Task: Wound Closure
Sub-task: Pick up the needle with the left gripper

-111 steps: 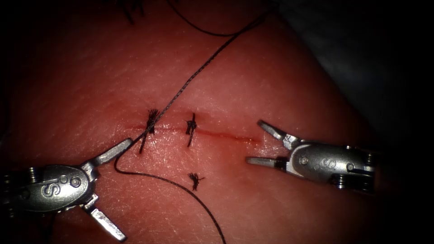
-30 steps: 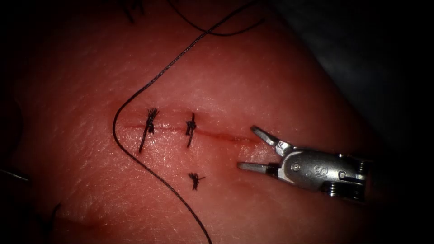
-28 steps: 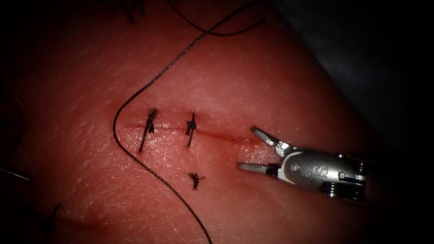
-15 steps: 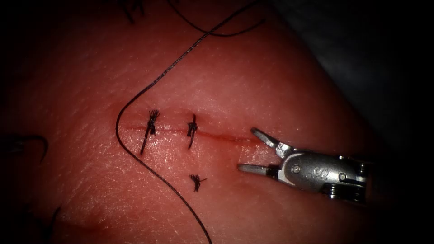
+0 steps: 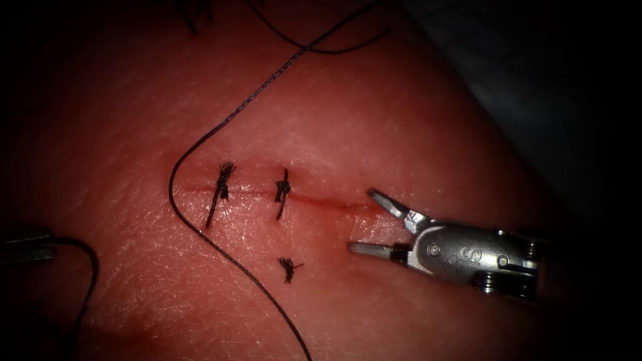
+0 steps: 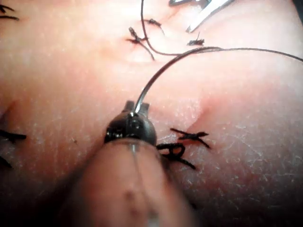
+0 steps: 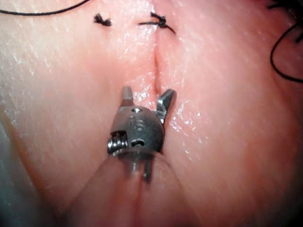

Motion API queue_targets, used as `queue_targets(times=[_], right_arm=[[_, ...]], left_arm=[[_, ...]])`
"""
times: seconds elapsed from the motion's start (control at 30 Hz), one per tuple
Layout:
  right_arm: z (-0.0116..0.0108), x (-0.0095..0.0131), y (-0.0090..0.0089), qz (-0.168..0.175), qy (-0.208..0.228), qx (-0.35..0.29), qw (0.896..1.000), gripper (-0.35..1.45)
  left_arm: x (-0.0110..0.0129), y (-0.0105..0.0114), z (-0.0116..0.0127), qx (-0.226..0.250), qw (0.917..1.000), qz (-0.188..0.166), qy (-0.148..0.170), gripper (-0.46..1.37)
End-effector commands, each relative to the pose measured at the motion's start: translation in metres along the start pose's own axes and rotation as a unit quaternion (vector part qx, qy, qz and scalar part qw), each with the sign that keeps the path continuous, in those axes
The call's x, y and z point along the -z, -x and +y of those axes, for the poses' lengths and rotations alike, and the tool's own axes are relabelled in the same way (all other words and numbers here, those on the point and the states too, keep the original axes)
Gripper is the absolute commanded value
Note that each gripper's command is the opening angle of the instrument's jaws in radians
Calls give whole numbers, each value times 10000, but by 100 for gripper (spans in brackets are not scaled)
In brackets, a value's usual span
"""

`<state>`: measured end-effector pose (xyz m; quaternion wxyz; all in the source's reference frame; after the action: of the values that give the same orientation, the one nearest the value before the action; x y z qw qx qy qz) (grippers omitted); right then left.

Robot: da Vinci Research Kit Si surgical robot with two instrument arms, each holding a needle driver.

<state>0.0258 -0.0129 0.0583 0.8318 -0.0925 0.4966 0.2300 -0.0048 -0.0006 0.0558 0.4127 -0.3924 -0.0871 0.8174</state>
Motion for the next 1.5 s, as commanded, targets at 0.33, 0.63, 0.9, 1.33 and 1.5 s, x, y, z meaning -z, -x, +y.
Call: queue_targets(times=[0.33, 0.63, 0.9, 1.33, 1.5], right_arm=[[-1, 2, 2, 7, -27, 7, 10000, 132], [-1, 2, 2, 8, -27, 7, 10000, 132], [0, 3, 1, 5, -33, 4, 10000, 131], [14, 25, -5, 5, -137, -15, 9999, 123], [19, 33, -8, 0, -172, -55, 9998, 122]], left_arm=[[-31, -30, 32, -73, 9997, 117, 177, -35], [-50, -54, 66, -348, 9983, 245, 403, -35], [-68, -91, 84, -892, 9942, 403, 455, -35], [-141, -143, 77, -2354, 9675, 846, 360, -35], [-171, -152, 66, -3155, 9450, 773, 379, -35]])
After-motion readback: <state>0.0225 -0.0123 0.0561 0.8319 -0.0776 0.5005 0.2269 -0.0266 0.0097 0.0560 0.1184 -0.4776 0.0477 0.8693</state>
